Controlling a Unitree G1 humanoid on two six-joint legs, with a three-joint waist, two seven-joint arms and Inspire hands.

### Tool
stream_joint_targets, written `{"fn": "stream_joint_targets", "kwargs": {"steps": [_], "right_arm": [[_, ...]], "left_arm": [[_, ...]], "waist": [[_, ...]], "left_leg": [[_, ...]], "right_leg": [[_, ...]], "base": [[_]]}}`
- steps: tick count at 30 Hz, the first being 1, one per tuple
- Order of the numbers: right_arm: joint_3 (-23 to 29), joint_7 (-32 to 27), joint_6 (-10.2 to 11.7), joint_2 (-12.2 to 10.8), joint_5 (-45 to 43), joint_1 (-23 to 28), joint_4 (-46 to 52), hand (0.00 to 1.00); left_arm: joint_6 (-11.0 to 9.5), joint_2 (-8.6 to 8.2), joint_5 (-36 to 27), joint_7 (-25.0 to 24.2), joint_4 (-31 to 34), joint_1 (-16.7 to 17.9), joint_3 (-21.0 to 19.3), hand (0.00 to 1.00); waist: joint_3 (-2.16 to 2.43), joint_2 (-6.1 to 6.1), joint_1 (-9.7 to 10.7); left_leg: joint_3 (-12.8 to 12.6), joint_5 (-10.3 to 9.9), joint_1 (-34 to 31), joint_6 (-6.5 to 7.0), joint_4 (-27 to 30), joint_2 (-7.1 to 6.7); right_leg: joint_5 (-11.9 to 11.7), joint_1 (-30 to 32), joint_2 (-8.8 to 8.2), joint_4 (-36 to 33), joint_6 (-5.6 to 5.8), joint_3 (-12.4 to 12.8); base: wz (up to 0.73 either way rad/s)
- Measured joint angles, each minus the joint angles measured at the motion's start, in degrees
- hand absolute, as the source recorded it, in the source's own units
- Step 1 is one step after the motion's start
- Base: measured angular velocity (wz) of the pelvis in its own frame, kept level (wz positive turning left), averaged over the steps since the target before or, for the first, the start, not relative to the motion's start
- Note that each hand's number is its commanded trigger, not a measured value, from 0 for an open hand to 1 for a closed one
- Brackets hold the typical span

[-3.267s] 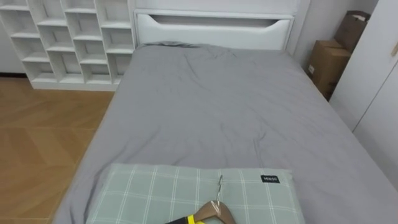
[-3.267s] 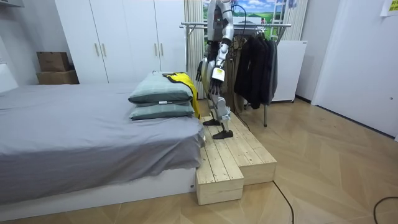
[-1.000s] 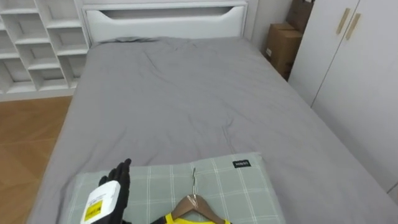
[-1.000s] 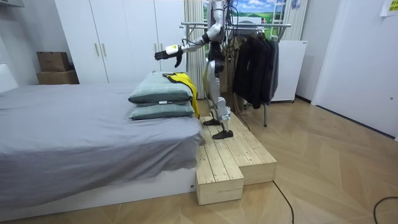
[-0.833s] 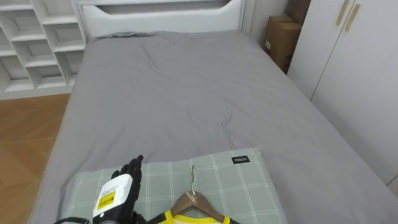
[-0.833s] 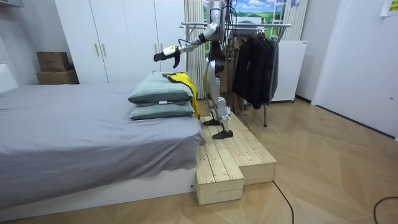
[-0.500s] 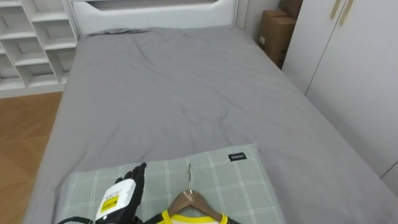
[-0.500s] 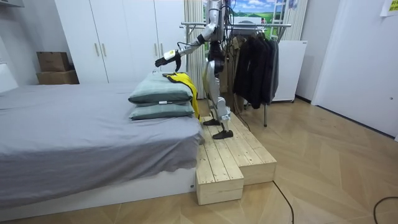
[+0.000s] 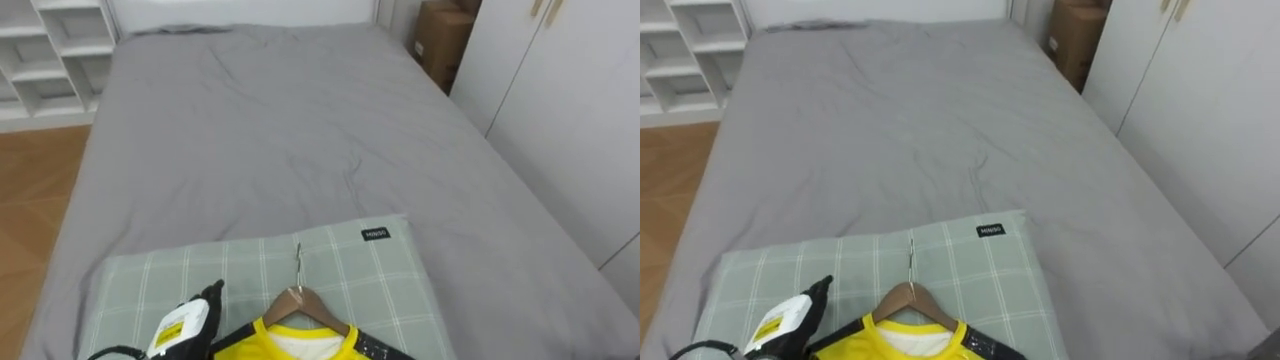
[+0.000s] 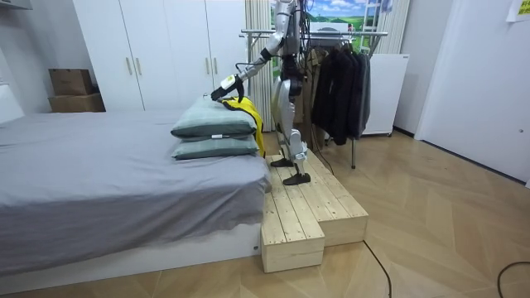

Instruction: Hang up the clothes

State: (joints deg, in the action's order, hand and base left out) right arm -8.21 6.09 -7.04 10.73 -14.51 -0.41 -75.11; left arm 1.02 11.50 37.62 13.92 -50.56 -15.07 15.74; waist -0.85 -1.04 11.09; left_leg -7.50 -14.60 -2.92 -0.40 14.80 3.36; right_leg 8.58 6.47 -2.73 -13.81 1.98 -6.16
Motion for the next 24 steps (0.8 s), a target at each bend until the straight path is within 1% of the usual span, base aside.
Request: {"fn": "stream_joint_targets", "kwargs": {"steps": [2, 5, 8, 10, 13, 14, 17, 19, 21, 24], "right_arm": [[-0.02, -0.4, 0.04, -0.01, 0.91, -1.28, -0.09, 0.0], [-0.47, -1.35, 0.11, 0.0, 1.79, -2.53, -0.48, 0.0], [-1.89, -2.32, 0.26, -0.02, 3.23, -3.27, -0.47, 0.0], [-1.88, -2.71, 0.43, -0.02, 4.28, -4.11, -0.61, 0.0], [-1.88, -3.82, 2.09, 0.0, 5.73, -4.43, -0.87, 0.0], [-1.86, -4.33, 2.51, -0.02, 6.33, -4.68, -0.86, 0.0], [-1.85, -4.77, 3.36, -0.03, 7.51, -5.34, -0.87, 0.0], [-1.86, -4.95, 3.95, -0.03, 7.8, -5.75, -0.85, 0.0], [-1.87, -5.35, 4.14, -0.11, 8.42, -6.38, -0.8, 0.0], [-1.9, -5.9, 4.58, -0.63, 12.14, -7.2, -0.45, 0.0]], "left_arm": [[0.0, -0.27, -0.05, -0.01, -1.94, -1.89, -0.02, 0.0], [-0.07, -0.91, -1.16, 0.0, -4.09, -3.02, -0.03, 0.0], [-0.05, -1.05, -2.41, 0.0, -6.4, -3.43, -0.05, 0.0], [-0.06, -1.15, -3.9, 0.02, -6.88, -3.53, -0.05, 0.0], [-0.2, -1.16, -6.33, 0.11, -7.39, -4.13, -0.07, 0.0], [-0.24, -1.16, -6.88, 0.24, -7.61, -4.54, -0.07, 0.0], [-0.45, -1.04, -7.93, 0.92, -8.23, -5.08, -0.07, 0.0], [-0.92, -1.01, -8.38, 1.38, -8.64, -5.2, -0.06, 0.0], [-1.41, -1.0, -8.62, 1.93, -8.86, -5.43, -0.09, 0.0], [-1.6, -1.16, -8.86, 2.37, -9.14, -5.91, -0.32, 0.0]], "waist": [[-0.22, -0.32, -0.03], [-0.19, -0.48, -0.03], [-0.19, -0.47, -0.01], [-0.18, -0.4, -0.05], [-0.23, -0.33, 0.15], [-0.32, -0.24, 0.38], [-0.48, -0.08, 0.86], [-0.7, 0.03, 0.98], [-0.8, 0.2, 0.97], [-0.99, 0.36, 0.94]], "left_leg": [[-0.07, 0.23, -0.84, 0.03, -0.04, -0.09], [-0.07, 0.55, -2.04, -0.01, 0.03, -0.09], [-0.06, 0.77, -3.67, -0.12, 0.12, -0.06], [-0.03, 0.8, -4.93, -0.12, 0.83, 0.0], [0.05, 0.8, -6.08, -0.12, 0.94, 0.03], [0.09, 0.8, -6.44, -0.12, 0.96, 0.03], [0.06, 0.8, -6.51, -0.12, 0.95, 0.03], [0.05, 0.8, -6.65, -0.12, 0.96, 0.03], [0.05, 0.8, -7.59, -0.11, 1.16, 0.04], [0.06, 0.8, -9.75, -0.11, 2.48, 0.19]], "right_leg": [[-0.05, 0.93, -0.09, -0.05, -0.07, 0.01], [-0.2, 2.18, -0.09, -0.16, -0.2, 0.01], [-0.25, 4.16, -0.1, -0.86, -0.3, 0.01], [-0.34, 5.51, -0.11, -1.15, -0.44, -0.01], [-0.42, 6.66, -0.14, -1.39, -0.55, -0.1], [-0.42, 6.76, -0.15, -1.36, -0.55, -0.14], [-0.42, 6.79, -0.15, -1.28, -0.55, -0.13], [-0.42, 6.93, -0.15, -1.27, -0.55, -0.13], [-0.49, 7.82, -0.16, -1.41, -0.57, -0.12], [-0.65, 9.65, -0.17, -1.98, -0.73, -0.1]], "base": [[0.0], [0.0], [0.0], [0.0], [0.0], [0.0], [0.0], [0.0], [0.0], [0.0]]}}
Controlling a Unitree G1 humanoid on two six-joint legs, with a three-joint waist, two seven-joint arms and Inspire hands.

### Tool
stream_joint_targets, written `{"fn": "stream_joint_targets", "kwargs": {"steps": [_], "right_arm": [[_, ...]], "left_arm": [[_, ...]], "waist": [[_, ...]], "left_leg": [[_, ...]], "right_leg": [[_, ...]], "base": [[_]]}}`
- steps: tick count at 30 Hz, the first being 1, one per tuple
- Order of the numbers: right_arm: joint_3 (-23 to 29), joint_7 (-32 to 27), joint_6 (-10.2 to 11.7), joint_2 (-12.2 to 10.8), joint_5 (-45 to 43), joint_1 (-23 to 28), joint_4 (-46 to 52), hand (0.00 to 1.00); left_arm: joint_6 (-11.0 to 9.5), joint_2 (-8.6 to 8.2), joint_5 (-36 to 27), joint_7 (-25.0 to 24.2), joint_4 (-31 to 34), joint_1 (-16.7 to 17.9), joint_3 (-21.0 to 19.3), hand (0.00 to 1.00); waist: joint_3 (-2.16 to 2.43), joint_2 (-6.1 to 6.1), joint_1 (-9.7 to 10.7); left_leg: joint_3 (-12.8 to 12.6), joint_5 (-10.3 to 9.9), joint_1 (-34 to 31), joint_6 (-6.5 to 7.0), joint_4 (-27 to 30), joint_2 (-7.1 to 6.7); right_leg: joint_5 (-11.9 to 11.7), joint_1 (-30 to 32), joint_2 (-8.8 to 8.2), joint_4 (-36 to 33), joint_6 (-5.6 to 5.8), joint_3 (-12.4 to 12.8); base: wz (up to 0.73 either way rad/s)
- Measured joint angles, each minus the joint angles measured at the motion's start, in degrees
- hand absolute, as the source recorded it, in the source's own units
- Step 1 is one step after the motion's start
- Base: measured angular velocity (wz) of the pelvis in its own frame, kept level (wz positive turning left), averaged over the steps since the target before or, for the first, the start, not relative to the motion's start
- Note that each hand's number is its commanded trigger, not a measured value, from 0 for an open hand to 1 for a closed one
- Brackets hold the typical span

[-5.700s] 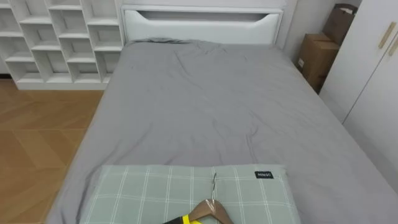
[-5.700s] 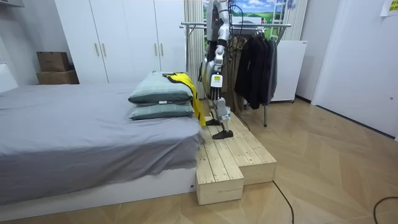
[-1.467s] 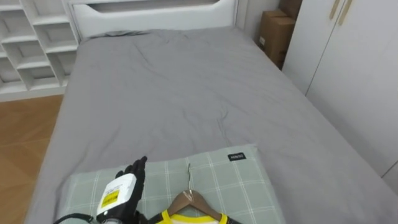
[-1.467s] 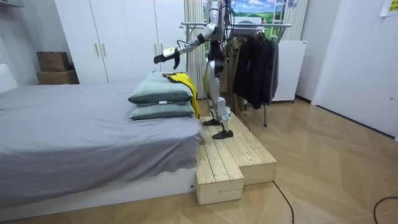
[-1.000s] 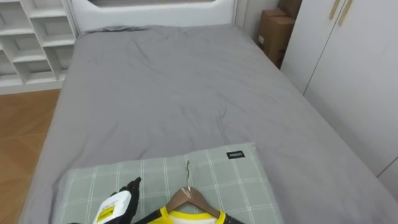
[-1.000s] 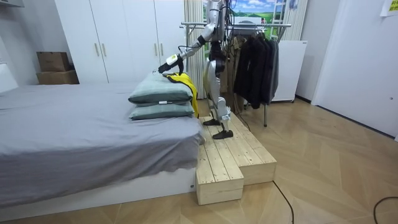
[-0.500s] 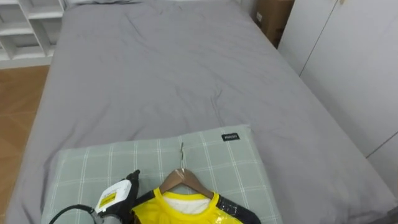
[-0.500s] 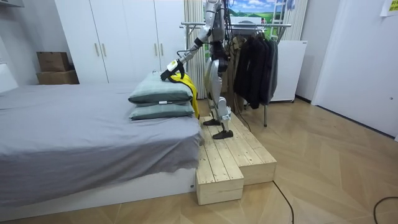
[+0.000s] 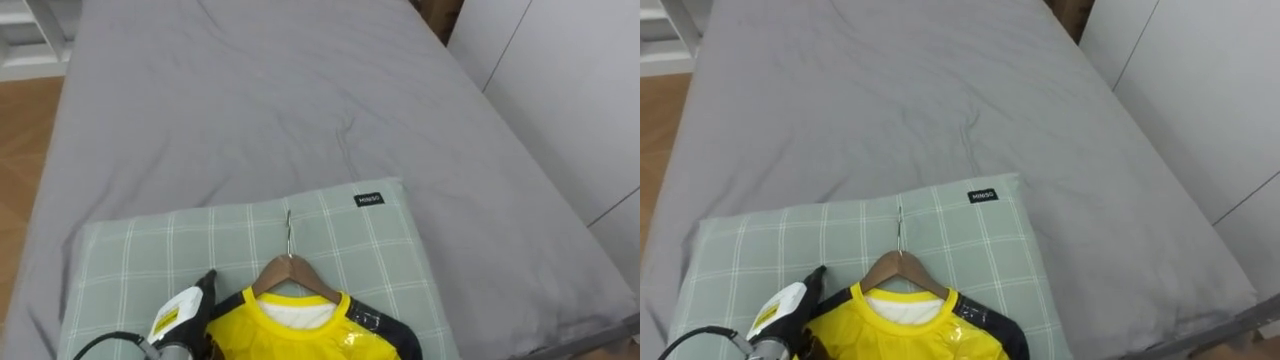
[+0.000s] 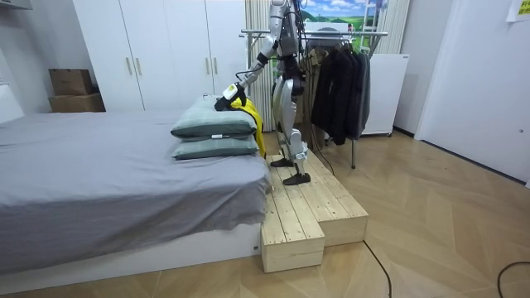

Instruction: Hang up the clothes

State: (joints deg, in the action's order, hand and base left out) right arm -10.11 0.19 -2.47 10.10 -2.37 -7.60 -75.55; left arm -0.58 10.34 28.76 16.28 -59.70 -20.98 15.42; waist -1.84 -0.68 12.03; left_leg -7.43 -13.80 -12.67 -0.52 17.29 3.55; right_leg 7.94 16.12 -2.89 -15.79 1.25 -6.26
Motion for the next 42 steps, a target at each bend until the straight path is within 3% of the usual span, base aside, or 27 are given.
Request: {"fn": "stream_joint_targets", "kwargs": {"steps": [13, 28, 30, 31, 32, 36, 42], "right_arm": [[-0.26, -0.01, 0.62, -0.28, 4.69, -1.35, -0.07, 0.0], [-4.42, 0.42, 0.53, -0.31, 5.58, -3.01, -0.12, 0.0], [-4.45, 0.49, 0.51, -0.36, 5.58, -3.13, -0.13, 0.0], [-4.49, 0.48, 0.49, -0.39, 5.6, -3.15, -0.13, 0.0], [-4.66, 0.47, 0.46, -0.39, 6.03, -3.14, -0.13, 0.0], [-5.94, 0.43, 0.42, -0.38, 6.69, -3.37, -0.11, 0.0], [-6.54, 0.55, 0.43, -0.48, 6.65, -3.61, -0.08, 0.0]], "left_arm": [[-1.54, -0.09, -0.09, 0.95, -2.34, -2.14, -2.01, 0.0], [-1.51, 0.14, -0.97, 1.71, -2.64, -3.32, -1.48, 0.0], [-1.51, 0.14, -1.06, 2.14, -2.64, -3.32, -1.11, 0.14], [-1.51, 0.14, -1.08, 2.24, -2.64, -3.32, -1.08, 0.65], [-1.51, 0.17, -1.09, 2.32, -2.84, -3.4, -0.92, 1.0], [-1.9, 0.2, -1.09, 3.56, -4.76, -4.27, -0.64, 1.0], [-2.17, 1.74, -1.09, 5.87, -5.11, -5.71, -0.97, 1.0]], "waist": [[-0.47, -0.2, -0.04], [-0.66, -0.7, 0.04], [-0.73, -0.82, 0.03], [-0.75, -0.85, 0.01], [-0.74, -0.86, 0.01], [-0.79, -1.02, 0.02], [-0.69, -1.44, -0.05]], "left_leg": [[-0.32, 0.02, -3.11, 0.03, 1.49, 0.13], [-0.34, 0.1, -4.71, 0.16, 2.04, 0.05], [-0.33, 0.11, -4.74, 0.17, 2.05, 0.05], [-0.33, 0.11, -4.74, 0.17, 2.05, 0.04], [-0.33, 0.11, -4.73, 0.17, 2.05, 0.03], [-0.31, 0.12, -4.73, 0.17, 2.02, 0.04], [-0.31, 0.13, -4.6, 0.18, 2.06, 0.02]], "right_leg": [[-0.44, 3.03, 0.04, -1.06, -0.12, 0.53], [-0.52, 4.28, -0.02, -0.97, -0.05, 0.7], [-0.52, 4.28, -0.03, -0.94, -0.05, 0.69], [-0.52, 4.29, -0.03, -0.94, -0.05, 0.7], [-0.53, 4.3, -0.04, -0.95, -0.04, 0.7], [-0.53, 4.3, -0.03, -1.07, -0.04, 0.65], [-0.54, 4.32, -0.06, -1.22, -0.06, 0.65]], "base": [[-0.01], [0.0], [0.0], [0.0], [0.0], [0.0], [0.0]]}}
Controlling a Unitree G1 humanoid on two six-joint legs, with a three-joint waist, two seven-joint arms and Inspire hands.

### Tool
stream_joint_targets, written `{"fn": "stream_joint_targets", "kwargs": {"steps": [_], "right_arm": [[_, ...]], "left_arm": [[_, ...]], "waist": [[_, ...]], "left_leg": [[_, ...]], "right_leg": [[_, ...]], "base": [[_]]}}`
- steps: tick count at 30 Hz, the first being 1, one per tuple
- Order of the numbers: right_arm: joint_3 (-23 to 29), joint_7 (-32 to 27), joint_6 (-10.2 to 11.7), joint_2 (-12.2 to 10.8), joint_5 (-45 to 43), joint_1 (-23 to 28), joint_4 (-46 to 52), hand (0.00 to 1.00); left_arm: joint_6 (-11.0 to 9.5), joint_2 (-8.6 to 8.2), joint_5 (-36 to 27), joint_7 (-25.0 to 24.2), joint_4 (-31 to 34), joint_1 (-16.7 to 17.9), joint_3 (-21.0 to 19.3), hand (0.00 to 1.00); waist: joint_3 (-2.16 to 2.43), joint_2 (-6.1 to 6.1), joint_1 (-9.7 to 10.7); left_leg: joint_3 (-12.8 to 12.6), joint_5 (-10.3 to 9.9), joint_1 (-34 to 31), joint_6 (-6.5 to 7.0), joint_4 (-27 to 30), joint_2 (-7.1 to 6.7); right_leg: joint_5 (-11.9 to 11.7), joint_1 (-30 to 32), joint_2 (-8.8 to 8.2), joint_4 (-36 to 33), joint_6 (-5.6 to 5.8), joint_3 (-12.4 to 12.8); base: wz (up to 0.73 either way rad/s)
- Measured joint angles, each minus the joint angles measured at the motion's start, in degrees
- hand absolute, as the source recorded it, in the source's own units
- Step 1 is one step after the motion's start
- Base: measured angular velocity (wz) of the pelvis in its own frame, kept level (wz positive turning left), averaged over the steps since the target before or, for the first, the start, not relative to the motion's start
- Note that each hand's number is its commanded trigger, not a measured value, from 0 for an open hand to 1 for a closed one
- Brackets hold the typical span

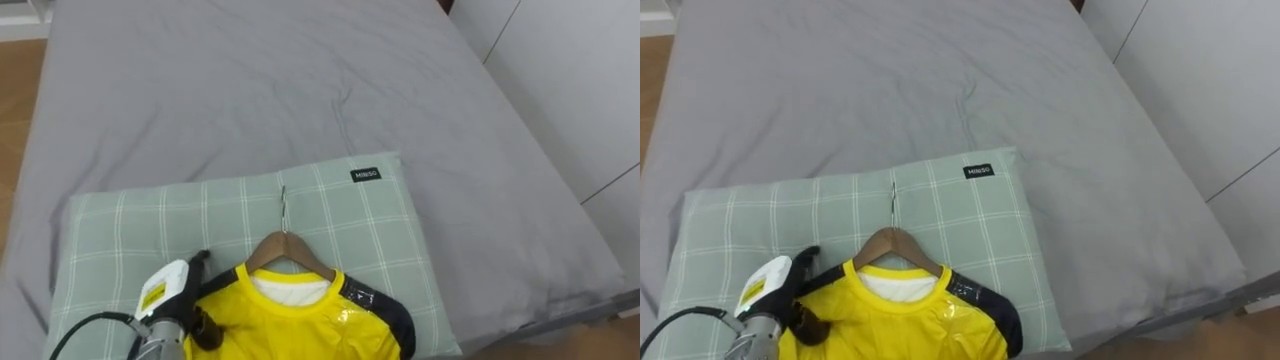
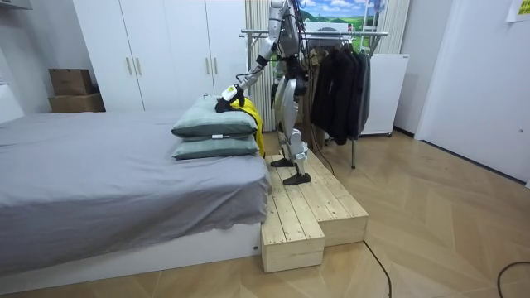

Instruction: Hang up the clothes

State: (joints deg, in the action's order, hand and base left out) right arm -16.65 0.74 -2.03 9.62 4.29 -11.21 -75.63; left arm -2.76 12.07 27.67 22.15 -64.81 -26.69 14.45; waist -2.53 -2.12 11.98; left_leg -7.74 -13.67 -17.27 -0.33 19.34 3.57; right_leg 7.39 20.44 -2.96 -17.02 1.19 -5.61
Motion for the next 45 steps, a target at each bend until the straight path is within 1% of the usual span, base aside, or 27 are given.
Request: {"fn": "stream_joint_targets", "kwargs": {"steps": [2, 4, 10, 14, 17, 25, 33, 37, 39, 41, 43, 45], "right_arm": [[0.0, 0.03, 0.02, -0.02, 0.12, -0.01, 0.03, 0.0], [-0.01, 0.03, 0.02, -0.03, 0.14, -0.01, 0.03, 0.0], [-0.03, 0.07, 0.07, -0.03, 0.15, -0.06, 0.04, 0.0], [-0.1, 0.07, 0.11, -0.03, 0.27, -0.13, 0.04, 0.0], [-0.11, 0.04, 0.11, -0.03, 0.44, -0.13, 0.03, 0.0], [-0.11, 0.03, 0.12, -0.03, 0.46, -0.15, -0.01, 0.0], [-0.09, -0.25, 0.33, 0.1, 2.21, 0.08, -0.43, 0.0], [-0.06, -0.56, 1.15, 0.57, 2.46, 0.95, -0.8, 0.0], [0.08, -0.56, 1.46, 0.8, 2.45, 1.39, -0.79, 0.0], [0.46, -0.43, 1.76, 1.13, 2.46, 1.9, -0.61, 0.0], [0.43, -0.13, 1.76, 1.24, 2.47, 2.25, -0.57, 0.0], [0.45, -0.09, 1.93, 1.27, 2.47, 2.71, -0.58, 0.0]], "left_arm": [[0.06, 0.79, 0.02, 0.43, -0.02, -0.34, 0.44, 1.0], [0.06, 0.99, 0.02, 0.98, -0.34, -0.42, 0.53, 1.0], [0.16, 0.5, -0.76, 0.98, -1.89, -0.57, 0.31, 1.0], [0.18, 0.58, -1.11, 0.79, -2.17, -0.58, 0.32, 1.0], [0.29, 0.0, -1.23, 0.74, -2.95, -0.54, 0.39, 1.0], [0.3, -0.15, -1.22, 0.74, -3.16, -0.57, 0.52, 1.0], [0.41, -0.35, -1.24, 0.67, -3.12, -0.35, 0.47, 1.0], [0.41, -1.14, -1.19, 0.67, -3.12, 0.35, 0.7, 1.0], [0.41, -1.4, -1.09, 0.64, -2.66, 0.58, 0.97, 1.0], [0.68, -1.28, -0.91, 0.58, 0.44, 1.51, 1.34, 1.0], [0.73, -1.24, -0.49, 0.58, 1.67, 1.72, 1.61, 1.0], [0.74, -1.14, 1.25, 0.59, 3.86, 2.22, 1.53, 1.0]], "waist": [[0.03, -0.06, 0.1], [0.03, -0.06, 0.09], [0.03, -0.06, 0.07], [0.03, -0.06, 0.07], [0.03, -0.05, 0.04], [0.0, 0.06, 0.07], [0.0, 0.69, 0.02], [0.15, 1.5, 0.07], [0.3, 1.85, 0.08], [0.41, 1.99, 0.02], [0.48, 2.09, -0.1], [0.56, 2.19, -0.1]], "left_leg": [[0.0, 0.0, -0.02, 0.0, 0.0, 0.0], [0.0, 0.0, 0.03, 0.0, -0.01, 0.0], [0.01, 0.0, 0.19, 0.0, -0.08, 0.03], [0.02, 0.0, 0.22, 0.0, -0.08, 0.03], [0.02, 0.0, 0.11, 0.0, -0.06, 0.04], [0.01, 0.02, 0.02, 0.03, 0.06, 0.06], [0.01, 0.03, 0.4, 0.05, 0.33, 0.18], [0.06, 0.03, 1.82, 0.05, 0.05, 0.2], [0.25, 0.03, 2.1, 0.05, -0.09, 0.19], [0.32, 0.03, 3.09, 0.05, -0.57, 0.14], [0.23, 0.05, 4.12, 0.03, -1.08, 0.14], [0.23, 0.18, 5.32, 0.01, -1.54, 0.02]], "right_leg": [[-0.01, 0.0, -0.01, 0.04, -0.01, -0.02], [-0.04, 0.0, 0.0, -0.03, -0.02, -0.02], [-0.07, 0.01, -0.01, -0.12, -0.06, -0.17], [-0.12, 0.0, -0.01, -0.09, -0.08, -0.16], [-0.21, 0.0, -0.01, 0.03, -0.08, -0.2], [-0.49, 0.0, -0.01, 0.17, -0.09, -0.22], [-0.63, -0.43, 0.05, 0.23, -0.13, -0.29], [-0.63, -1.97, 0.08, 0.44, -0.13, -0.41], [-0.63, -2.54, 0.08, 0.52, -0.12, -0.57], [-0.62, -3.35, 0.07, 0.52, -0.12, -0.6], [-0.56, -4.28, 0.08, 0.55, -0.05, -0.55], [-0.4, -5.55, 0.02, 0.88, 0.08, -0.56]], "base": [[0.0], [0.0], [0.0], [0.0], [0.0], [0.0], [0.0], [0.02], [0.04], [0.0], [0.0], [0.02]]}}
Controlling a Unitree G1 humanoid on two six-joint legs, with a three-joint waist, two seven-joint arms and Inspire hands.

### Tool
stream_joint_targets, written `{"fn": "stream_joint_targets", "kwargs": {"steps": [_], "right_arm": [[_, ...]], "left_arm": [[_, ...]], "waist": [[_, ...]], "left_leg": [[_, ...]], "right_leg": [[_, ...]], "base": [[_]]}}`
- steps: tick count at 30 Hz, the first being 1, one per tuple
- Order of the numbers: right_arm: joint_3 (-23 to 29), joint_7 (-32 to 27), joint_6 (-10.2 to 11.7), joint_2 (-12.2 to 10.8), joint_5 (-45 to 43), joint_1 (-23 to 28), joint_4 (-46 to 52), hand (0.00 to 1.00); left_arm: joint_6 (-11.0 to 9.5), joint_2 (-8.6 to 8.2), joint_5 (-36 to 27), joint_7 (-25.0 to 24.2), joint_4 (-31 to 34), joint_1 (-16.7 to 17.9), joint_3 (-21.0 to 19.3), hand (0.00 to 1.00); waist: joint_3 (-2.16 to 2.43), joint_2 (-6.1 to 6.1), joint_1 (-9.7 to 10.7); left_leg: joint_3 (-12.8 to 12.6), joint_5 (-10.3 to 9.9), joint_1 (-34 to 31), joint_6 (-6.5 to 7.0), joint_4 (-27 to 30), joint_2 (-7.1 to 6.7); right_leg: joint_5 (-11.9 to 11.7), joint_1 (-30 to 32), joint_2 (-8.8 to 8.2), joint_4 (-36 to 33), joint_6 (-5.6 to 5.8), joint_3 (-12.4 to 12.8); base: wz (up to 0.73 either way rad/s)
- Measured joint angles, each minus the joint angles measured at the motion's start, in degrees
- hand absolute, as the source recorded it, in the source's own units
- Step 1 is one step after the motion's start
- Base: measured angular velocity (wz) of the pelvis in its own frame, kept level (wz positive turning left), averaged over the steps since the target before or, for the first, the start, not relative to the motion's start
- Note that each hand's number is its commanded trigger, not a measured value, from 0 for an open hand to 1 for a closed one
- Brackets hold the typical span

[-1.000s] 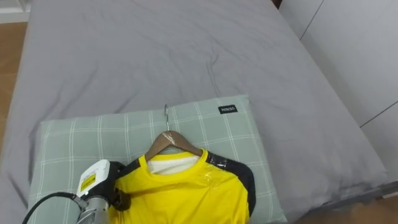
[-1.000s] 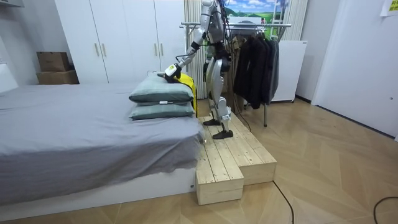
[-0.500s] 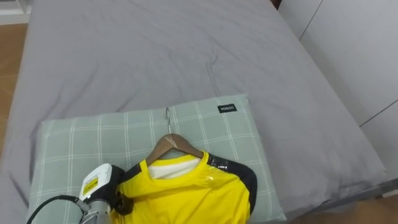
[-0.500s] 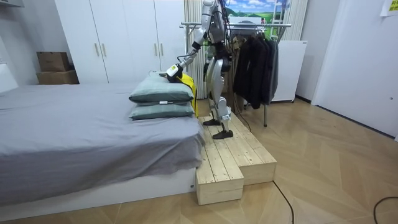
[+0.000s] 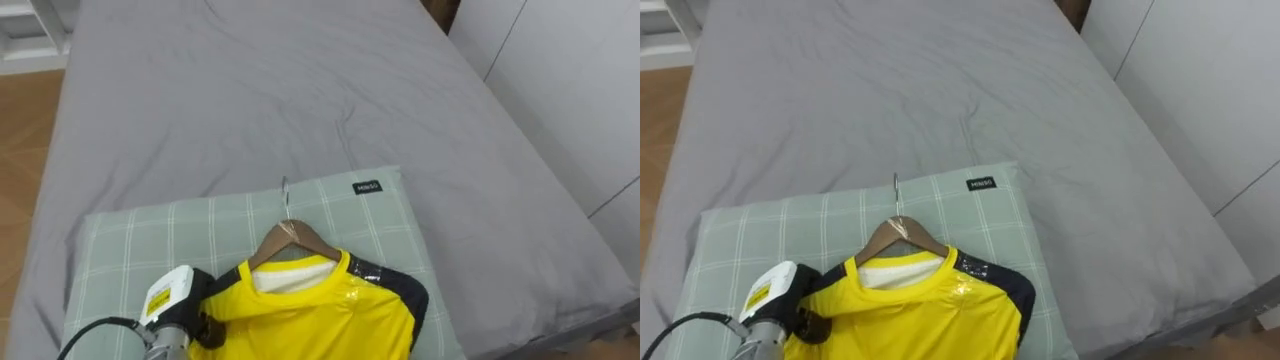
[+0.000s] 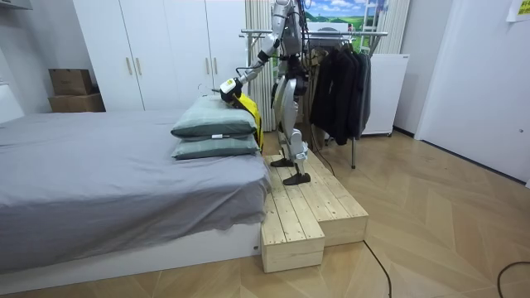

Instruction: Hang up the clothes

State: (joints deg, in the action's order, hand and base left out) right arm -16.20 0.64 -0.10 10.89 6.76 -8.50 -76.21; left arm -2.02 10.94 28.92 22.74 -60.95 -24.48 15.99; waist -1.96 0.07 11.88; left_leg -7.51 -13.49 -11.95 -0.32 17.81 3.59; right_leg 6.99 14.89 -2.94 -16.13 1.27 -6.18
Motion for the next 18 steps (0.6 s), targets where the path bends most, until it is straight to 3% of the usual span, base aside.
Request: {"fn": "stream_joint_targets", "kwargs": {"steps": [2, 7, 10, 14, 18], "right_arm": [[0.04, -0.09, 0.08, 0.28, 0.25, 1.29, 0.35, 0.0], [1.85, -0.43, 0.05, 0.73, 1.26, 3.96, 0.42, 0.0], [2.25, -0.3, 0.05, 1.17, 2.74, 5.16, 0.17, 0.0], [3.36, 0.07, 0.02, 1.42, 2.93, 6.91, -0.18, 0.0], [6.92, 1.39, -0.01, 1.46, 2.88, 8.28, -0.73, 0.0]], "left_arm": [[0.02, 0.48, 1.44, 0.0, 3.74, 0.49, 0.01, 1.0], [0.01, 2.72, 2.06, 1.1, 10.92, 2.42, -0.14, 1.0], [0.14, 3.73, 2.03, 2.11, 18.66, 6.91, -0.47, 1.0], [0.12, 4.24, 2.54, 4.31, 29.63, 13.97, -0.67, 1.0], [0.06, 4.67, 4.47, 4.32, 34.25, 17.59, -2.1, 1.0]], "waist": [[0.76, 0.38, -0.55], [1.47, 1.19, -1.32], [2.12, 2.05, -1.31], [2.18, 2.25, -1.46], [1.98, 1.9, -1.37]], "left_leg": [[0.09, 0.2, 0.87, -0.04, -0.44, -0.07], [0.16, 0.36, 6.28, -0.12, -2.28, -0.18], [0.15, 0.36, 9.62, -0.12, -3.78, -0.32], [0.13, 0.5, 13.92, -0.25, -6.1, -0.41], [0.15, 0.5, 15.91, -0.25, -6.47, -0.47]], "right_leg": [[0.0, -1.27, 0.04, 1.05, 0.04, -0.12], [-0.07, -6.77, 0.23, 3.14, 0.14, -0.19], [-0.13, -10.01, 0.35, 4.66, 0.34, -0.13], [0.03, -13.98, 0.44, 5.96, 0.57, -0.14], [0.22, -15.97, 0.43, 6.67, 0.79, -0.35]], "base": [[0.04], [0.0], [0.0], [0.0], [0.0]]}}
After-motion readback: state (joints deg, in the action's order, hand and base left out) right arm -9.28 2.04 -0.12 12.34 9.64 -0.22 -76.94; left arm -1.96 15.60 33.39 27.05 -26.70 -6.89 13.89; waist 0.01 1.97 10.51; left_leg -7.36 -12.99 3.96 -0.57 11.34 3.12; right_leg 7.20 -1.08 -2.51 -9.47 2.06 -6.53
